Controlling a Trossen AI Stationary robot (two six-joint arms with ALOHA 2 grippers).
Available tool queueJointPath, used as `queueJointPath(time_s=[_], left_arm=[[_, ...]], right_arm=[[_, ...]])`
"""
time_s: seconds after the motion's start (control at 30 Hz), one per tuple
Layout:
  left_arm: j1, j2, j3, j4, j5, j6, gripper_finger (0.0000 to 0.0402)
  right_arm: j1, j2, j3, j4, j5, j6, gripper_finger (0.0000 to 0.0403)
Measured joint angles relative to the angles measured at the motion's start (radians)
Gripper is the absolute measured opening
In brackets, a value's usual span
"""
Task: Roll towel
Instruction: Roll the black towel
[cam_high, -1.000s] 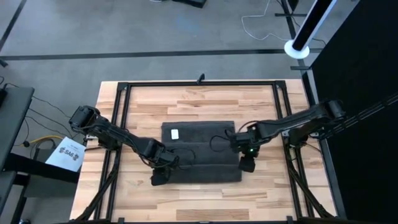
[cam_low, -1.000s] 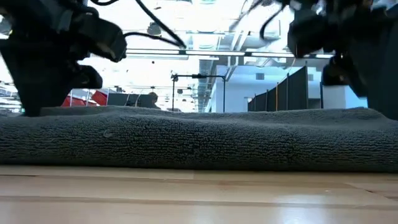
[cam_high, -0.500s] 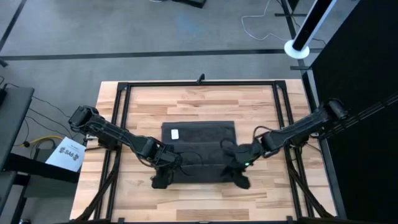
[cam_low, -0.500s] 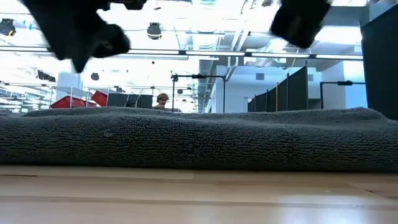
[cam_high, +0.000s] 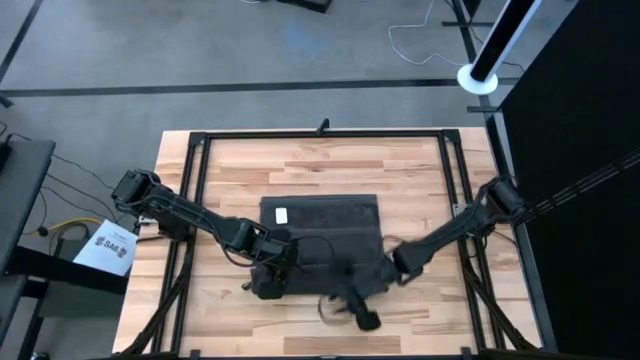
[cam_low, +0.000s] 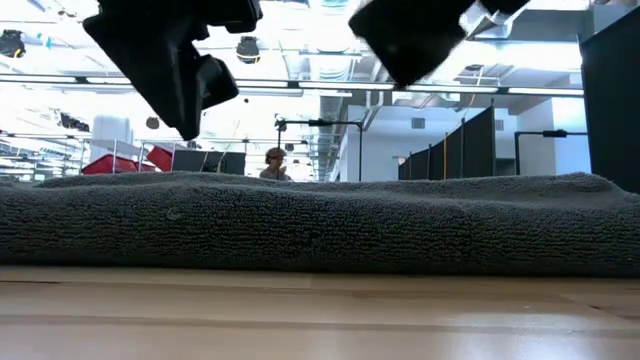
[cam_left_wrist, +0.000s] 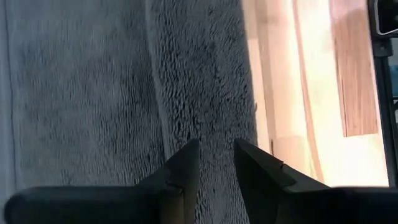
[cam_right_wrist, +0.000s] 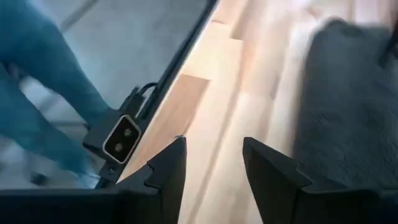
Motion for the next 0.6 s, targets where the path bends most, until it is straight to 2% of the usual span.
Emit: queueJointPath(time_s=[0.1, 0.17, 0.3, 0.47, 0.6], left_arm=[[0.028, 0.001, 0.0, 0.051, 0.057, 0.063, 0.007], [0.042, 0.001, -0.003, 0.091, 0.112, 0.131, 0.0062], [0.076, 0.001, -0.051, 0.167, 0.216, 0.24, 0.005], [0.122, 0.001, -0.141, 0.258, 0.233, 0.323, 0.0041], [0.165, 0.002, -0.186, 0.323, 0.234, 0.36, 0.004]], right_arm=[[0.099, 0.091, 0.148, -0.085, 0.363, -0.061, 0.0161], [0.139, 0.176, 0.239, -0.149, 0.536, -0.065, 0.0163], [0.146, 0.364, 0.444, -0.312, 0.618, 0.028, 0.0163], [0.103, 0.551, 0.748, -0.752, 0.695, 0.121, 0.0164], [0.055, 0.608, 0.884, -0.977, 0.693, 0.258, 0.0164]])
